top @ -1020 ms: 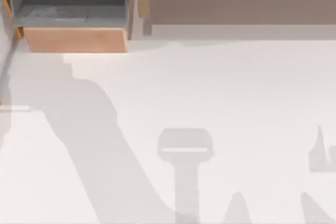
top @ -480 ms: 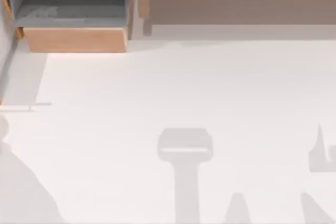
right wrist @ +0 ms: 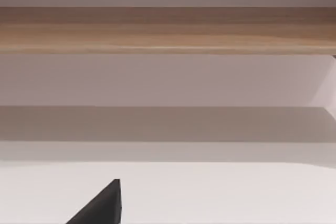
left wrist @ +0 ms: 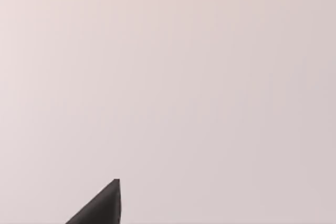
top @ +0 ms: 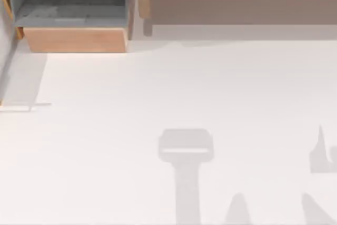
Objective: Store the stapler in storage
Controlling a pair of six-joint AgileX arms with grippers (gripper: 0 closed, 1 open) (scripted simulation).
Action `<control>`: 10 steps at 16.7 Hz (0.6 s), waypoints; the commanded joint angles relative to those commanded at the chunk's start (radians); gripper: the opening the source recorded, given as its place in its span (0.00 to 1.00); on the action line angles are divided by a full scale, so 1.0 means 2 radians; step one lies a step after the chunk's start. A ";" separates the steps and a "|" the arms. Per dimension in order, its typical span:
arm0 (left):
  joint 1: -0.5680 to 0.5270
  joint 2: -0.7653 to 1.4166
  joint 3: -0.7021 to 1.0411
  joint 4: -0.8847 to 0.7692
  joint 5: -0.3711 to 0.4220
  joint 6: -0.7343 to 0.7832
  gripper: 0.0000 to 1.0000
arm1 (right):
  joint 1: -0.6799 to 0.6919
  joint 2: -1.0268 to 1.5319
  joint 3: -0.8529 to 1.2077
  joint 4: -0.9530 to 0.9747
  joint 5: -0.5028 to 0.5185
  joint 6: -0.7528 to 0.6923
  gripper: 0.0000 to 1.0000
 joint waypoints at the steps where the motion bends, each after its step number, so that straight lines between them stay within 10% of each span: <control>1: 0.002 0.002 -0.035 0.051 0.010 0.021 1.00 | 0.000 0.000 0.000 0.000 0.000 0.000 1.00; 10: -0.056 0.035 -0.259 0.413 0.096 0.116 1.00 | 0.000 0.000 0.000 0.000 0.000 0.000 1.00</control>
